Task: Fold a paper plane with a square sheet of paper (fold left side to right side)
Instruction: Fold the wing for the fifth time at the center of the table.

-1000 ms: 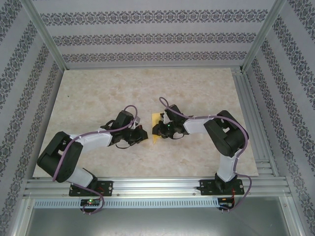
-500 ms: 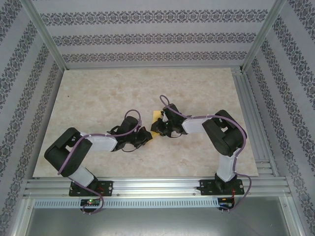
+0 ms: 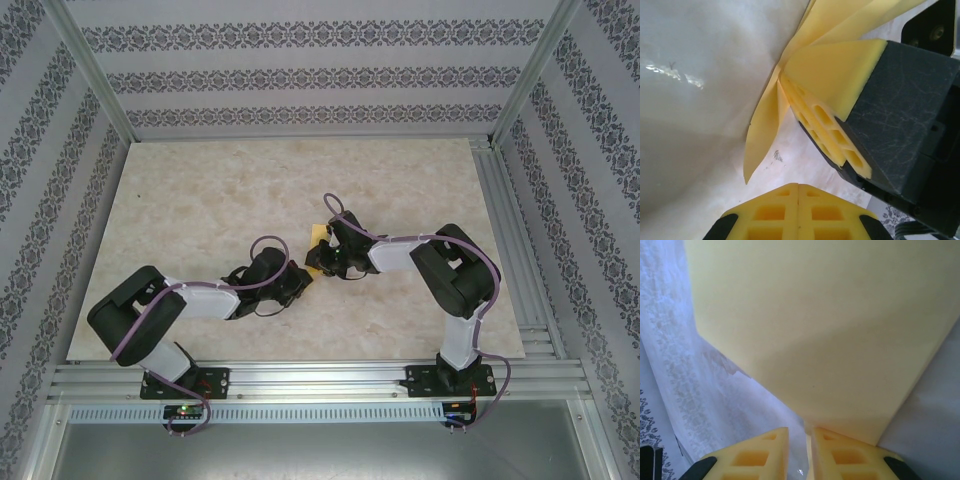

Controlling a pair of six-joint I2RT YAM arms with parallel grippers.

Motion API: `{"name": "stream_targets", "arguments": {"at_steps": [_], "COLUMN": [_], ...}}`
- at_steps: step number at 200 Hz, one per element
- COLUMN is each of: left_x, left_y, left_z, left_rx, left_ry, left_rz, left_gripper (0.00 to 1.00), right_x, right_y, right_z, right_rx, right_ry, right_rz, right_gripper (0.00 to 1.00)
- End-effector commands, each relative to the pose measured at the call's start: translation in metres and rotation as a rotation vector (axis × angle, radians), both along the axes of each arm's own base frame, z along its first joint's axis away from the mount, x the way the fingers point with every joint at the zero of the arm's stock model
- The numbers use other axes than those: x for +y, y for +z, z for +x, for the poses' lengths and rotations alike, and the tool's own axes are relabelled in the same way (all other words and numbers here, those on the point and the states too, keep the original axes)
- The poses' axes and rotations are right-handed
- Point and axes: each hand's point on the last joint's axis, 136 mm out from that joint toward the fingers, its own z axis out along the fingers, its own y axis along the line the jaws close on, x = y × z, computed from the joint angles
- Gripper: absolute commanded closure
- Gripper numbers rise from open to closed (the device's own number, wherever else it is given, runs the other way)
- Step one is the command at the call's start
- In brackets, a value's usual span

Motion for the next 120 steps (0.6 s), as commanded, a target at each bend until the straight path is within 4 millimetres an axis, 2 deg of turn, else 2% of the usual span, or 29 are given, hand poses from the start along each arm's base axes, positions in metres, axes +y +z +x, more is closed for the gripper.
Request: {"name": "stream_targets", "arguments": {"at_steps": [1,47,77,120], "left_x": [-0.008,0.009,0.005,0.010], "left_y": [0.013,0.009,0.004,-0.005], "left_z": [0.014,0.020,0.023,0.027], "left_rx": [-0.026,-0.041,-0.033,-0.025], "left_ry": [0.084,0.169,0.163,0.208], "left_rz": [-0.048,0.001,0.005,0.017], "left_gripper": [1.00,1.00,1.00,1.00], "right_x": [-0.019,-0.019,-0.020,-0.020], "right_y": [-0.040,-0.043,-0.044,-0.044], "right_z": [-0.013,-0.016,-0.016,-0.017], "right_rx": [0.082,0.089,0.094,0.095], "right_ry": [-0.038,-0.032,-0.035,-0.034], "right_rz": [-0.137,-0.145,-0.148,-0.147], "right_gripper": [0.80,0.80,0.79,0.79]}}
